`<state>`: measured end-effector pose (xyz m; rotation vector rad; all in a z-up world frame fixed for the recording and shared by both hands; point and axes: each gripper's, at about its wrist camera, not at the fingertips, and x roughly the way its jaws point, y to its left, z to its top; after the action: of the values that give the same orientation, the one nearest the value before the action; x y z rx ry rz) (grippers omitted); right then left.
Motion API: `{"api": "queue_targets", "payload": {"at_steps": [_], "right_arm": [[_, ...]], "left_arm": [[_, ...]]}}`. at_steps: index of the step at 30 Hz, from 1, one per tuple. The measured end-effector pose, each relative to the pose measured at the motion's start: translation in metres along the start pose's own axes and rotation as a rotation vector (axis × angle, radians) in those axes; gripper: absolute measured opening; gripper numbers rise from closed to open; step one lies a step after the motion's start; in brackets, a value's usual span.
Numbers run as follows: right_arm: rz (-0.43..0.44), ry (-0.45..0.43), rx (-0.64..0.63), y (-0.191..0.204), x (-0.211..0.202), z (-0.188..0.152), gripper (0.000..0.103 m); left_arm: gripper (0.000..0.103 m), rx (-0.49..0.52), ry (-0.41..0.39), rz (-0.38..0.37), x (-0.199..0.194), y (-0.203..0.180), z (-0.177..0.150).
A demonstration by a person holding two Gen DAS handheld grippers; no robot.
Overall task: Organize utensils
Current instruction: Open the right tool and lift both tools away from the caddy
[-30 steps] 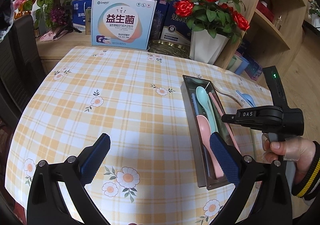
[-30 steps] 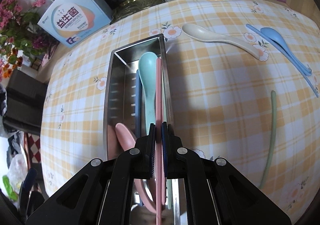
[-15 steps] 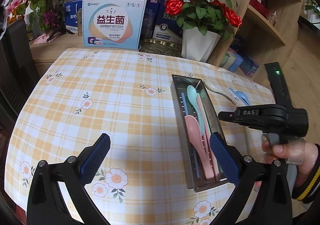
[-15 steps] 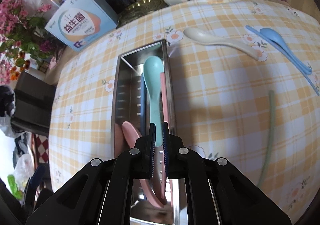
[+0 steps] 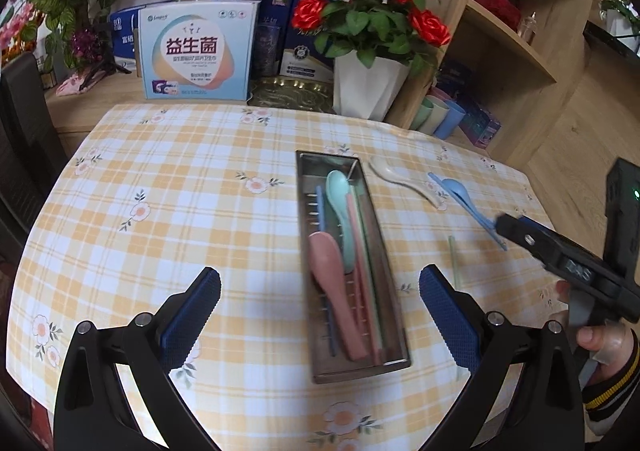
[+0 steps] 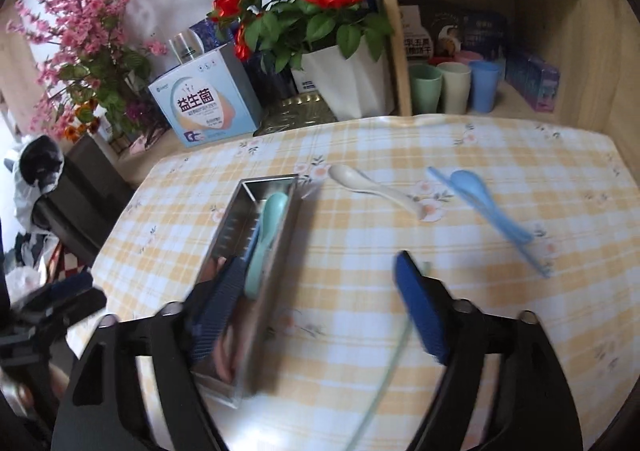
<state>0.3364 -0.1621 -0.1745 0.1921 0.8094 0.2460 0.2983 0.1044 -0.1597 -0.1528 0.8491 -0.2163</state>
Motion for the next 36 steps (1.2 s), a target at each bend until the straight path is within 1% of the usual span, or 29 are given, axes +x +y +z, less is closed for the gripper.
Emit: {"api": "queue_targets", "payload": {"at_steps": [5,9,11,13,17,20,23,25,27,28,29,31,33,34,36], "right_arm": [[-0.007,-0.076,-0.052,-0.026,-0.032,-0.002,0.089],[-0.014,-0.142,-0.045,-0.045,-0.054,-0.005,0.089],[0.002,-0.160,-0.036,-0.056,-0.061,-0.006,0.089],[0.016,-0.165,-0.041,-0.067,-0.065,-0.007,0.089],[-0.005,-0.166,-0.028,-0.091,-0.068,-0.011,0.088],[-0.066,-0.165,-0.001,-0.111,-0.067,-0.014,0.088],[-0.073,-0.166,0.044,-0.135,-0.066,-0.020,0.088],[-0.086,-0.156,0.055,-0.146,-0.065,-0.024,0.089],[-0.176,-0.144,0.049,-0.154,-0.062,-0.029,0.089],[-0.192,-0.132,0.046,-0.159,-0.060,-0.030,0.089],[-0.196,-0.127,0.049,-0.164,-0.059,-0.033,0.089],[-0.198,-0.118,0.070,-0.174,-0.057,-0.038,0.089],[-0.201,-0.105,0.099,-0.184,-0.053,-0.042,0.089],[-0.204,-0.104,0.118,-0.190,-0.053,-0.044,0.089],[-0.188,-0.098,0.153,-0.200,-0.052,-0.048,0.089]], "left_arm": [[0.097,0.054,-0.074,0.035,-0.012,-0.034,0.008],[0.096,0.088,-0.108,0.042,-0.015,-0.062,0.012],[0.095,0.100,-0.113,0.039,-0.011,-0.075,0.012],[0.089,0.111,-0.112,0.028,-0.005,-0.088,0.011],[0.086,0.117,-0.105,0.002,0.011,-0.116,0.004],[0.083,0.125,-0.054,-0.021,0.035,-0.136,-0.004],[0.081,0.153,-0.003,-0.044,0.061,-0.156,-0.015],[0.076,0.152,0.038,-0.085,0.079,-0.165,-0.022],[0.075,0.140,0.094,-0.132,0.099,-0.171,-0.029],[0.073,0.135,0.111,-0.139,0.105,-0.172,-0.032],[0.071,0.132,0.132,-0.144,0.113,-0.175,-0.035],[0.063,0.140,0.168,-0.136,0.129,-0.180,-0.042],[0.061,0.143,0.201,-0.122,0.141,-0.183,-0.047],[0.058,0.135,0.217,-0.117,0.147,-0.184,-0.050],[0.054,0.132,0.237,-0.121,0.155,-0.185,-0.054]]}}
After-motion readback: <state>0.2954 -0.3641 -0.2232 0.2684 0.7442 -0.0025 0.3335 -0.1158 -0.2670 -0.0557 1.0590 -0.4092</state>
